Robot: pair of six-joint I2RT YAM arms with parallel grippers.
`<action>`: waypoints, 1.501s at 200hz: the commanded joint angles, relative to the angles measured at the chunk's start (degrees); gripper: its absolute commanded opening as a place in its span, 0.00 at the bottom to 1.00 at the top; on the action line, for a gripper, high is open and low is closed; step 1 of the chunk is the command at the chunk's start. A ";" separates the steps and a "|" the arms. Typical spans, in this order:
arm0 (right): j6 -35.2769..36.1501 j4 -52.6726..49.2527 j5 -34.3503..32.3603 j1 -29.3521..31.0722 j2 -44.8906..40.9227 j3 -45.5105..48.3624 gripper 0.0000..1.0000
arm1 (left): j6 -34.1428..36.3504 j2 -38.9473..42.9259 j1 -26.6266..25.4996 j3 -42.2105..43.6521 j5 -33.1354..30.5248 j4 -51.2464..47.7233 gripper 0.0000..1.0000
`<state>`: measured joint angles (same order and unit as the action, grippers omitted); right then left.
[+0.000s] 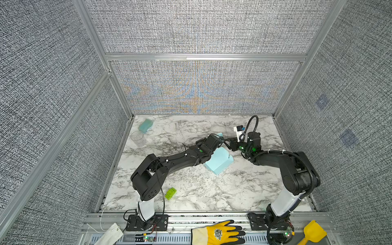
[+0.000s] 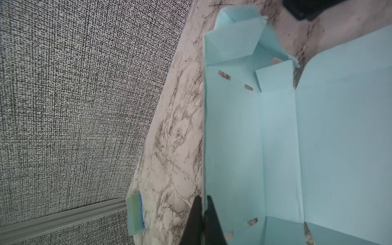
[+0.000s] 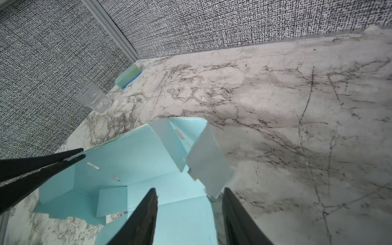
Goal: Fold the paper box
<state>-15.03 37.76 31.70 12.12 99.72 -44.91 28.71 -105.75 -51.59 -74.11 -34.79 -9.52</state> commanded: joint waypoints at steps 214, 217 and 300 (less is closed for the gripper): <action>4.25 -1.24 -4.78 3.13 6.05 -4.50 0.49 | -1.19 -0.32 0.09 0.92 -1.21 -0.15 0.00; 4.15 -1.05 -4.93 3.17 6.21 -4.53 0.49 | -1.20 -0.33 0.09 0.90 -1.24 -0.24 0.00; 1.67 -0.23 -13.58 5.94 10.45 -6.74 0.32 | -1.74 0.07 0.09 1.40 -1.54 -0.46 0.01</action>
<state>-11.55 35.81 21.98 17.65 109.49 -50.61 27.38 -106.00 -51.59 -72.84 -36.01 -9.56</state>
